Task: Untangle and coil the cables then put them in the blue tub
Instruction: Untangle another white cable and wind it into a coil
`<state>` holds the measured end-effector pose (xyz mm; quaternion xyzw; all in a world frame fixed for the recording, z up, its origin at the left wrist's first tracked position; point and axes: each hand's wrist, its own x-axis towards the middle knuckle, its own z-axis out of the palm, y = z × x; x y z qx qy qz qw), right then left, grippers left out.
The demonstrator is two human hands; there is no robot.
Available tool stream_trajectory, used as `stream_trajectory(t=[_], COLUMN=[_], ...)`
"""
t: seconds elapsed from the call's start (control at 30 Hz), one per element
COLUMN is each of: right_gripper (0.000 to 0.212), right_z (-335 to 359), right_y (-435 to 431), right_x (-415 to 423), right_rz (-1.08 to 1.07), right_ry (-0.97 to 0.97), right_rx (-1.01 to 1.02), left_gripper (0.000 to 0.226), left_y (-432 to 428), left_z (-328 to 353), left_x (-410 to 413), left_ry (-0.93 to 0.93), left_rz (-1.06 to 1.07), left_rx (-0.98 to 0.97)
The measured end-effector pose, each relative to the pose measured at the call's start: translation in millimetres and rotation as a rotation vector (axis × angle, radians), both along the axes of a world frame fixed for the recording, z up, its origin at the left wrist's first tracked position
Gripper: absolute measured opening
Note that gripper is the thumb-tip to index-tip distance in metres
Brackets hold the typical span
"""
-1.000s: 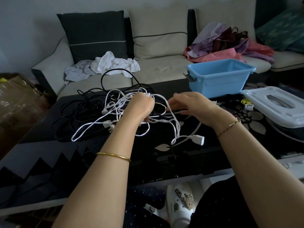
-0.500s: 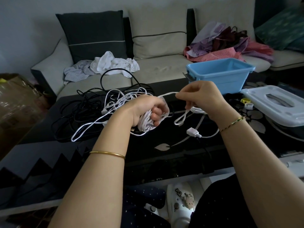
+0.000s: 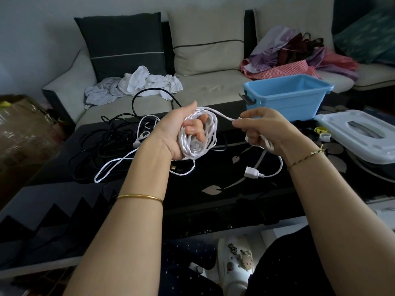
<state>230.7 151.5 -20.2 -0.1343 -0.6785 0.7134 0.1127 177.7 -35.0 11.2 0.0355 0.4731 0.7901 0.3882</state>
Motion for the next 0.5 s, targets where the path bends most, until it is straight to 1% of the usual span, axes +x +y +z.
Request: stream_trajectory(t=[0.1,0.2,0.3,0.4,0.5], right_gripper=[0.019,0.013,0.016,0.017,0.015], right_z=[-3,-6,-12,-16,-18], right_y=[7,10,12,15,15], right_x=[-1,-1,-3,-5,-5], right_rz=[0.016,0.018,-0.055,-0.107,-0.068], right_ry=[-0.012,-0.035,-0.066,-0.093,-0.131], right_rx=[-0.016,0.067,0.141,0.162,0.157], left_gripper=[0.043,0.045,0.043,0.04,0.041], left_y=[-7,-9,-9,-12,-12], left_z=[-1,-2,-1,0,-3], left_x=[-6,-7,-6,-6,-8], left_ry=[-0.073,-0.139,-0.215,-0.276,-0.365], left_rz=[0.134,0.204,0.211,0.179,0.185], left_rx=[0.106,0.18,0.269,0.345,0.454])
